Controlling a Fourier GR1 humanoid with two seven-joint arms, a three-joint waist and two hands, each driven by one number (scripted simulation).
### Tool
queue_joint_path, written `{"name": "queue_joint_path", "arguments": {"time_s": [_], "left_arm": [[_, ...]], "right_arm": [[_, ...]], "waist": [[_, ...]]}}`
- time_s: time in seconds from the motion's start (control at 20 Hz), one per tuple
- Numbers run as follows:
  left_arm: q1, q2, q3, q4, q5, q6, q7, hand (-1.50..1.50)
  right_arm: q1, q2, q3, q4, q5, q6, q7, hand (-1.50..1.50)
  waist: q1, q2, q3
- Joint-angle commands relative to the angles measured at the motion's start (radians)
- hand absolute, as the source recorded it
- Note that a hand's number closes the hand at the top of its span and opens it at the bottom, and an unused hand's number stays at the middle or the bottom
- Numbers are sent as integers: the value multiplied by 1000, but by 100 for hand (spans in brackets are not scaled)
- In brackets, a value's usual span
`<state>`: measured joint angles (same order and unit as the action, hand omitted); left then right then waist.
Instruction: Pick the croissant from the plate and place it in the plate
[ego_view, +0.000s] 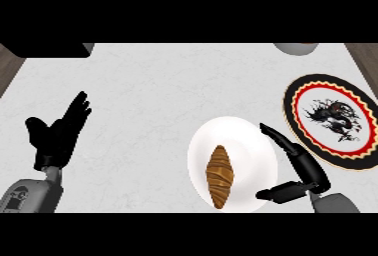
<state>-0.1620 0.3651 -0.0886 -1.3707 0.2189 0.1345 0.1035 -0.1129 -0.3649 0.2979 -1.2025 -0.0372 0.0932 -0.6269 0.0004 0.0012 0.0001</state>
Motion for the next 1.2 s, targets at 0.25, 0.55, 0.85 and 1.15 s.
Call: {"name": "queue_joint_path", "arguments": {"time_s": [0.25, 0.55, 0.85, 1.15], "left_arm": [[8, -37, 12, -45, -56, 7, 39, 0], [13, -18, 56, -36, -42, -29, 45, 0], [-3, -65, 50, -18, -61, -36, 36, 0], [-51, -74, 73, 32, -74, -68, 24, 0]], "right_arm": [[5, -21, 51, -150, 152, 18, 193, -150], [-31, -36, 106, -237, 231, 83, 397, -150], [-59, -37, 109, -177, 376, 69, 436, -150], [-101, 14, 163, -228, 459, 156, 599, -150]], "waist": [[1, -3, 0], [2, -2, 0], [1, -1, 0], [0, 0, 0]]}}
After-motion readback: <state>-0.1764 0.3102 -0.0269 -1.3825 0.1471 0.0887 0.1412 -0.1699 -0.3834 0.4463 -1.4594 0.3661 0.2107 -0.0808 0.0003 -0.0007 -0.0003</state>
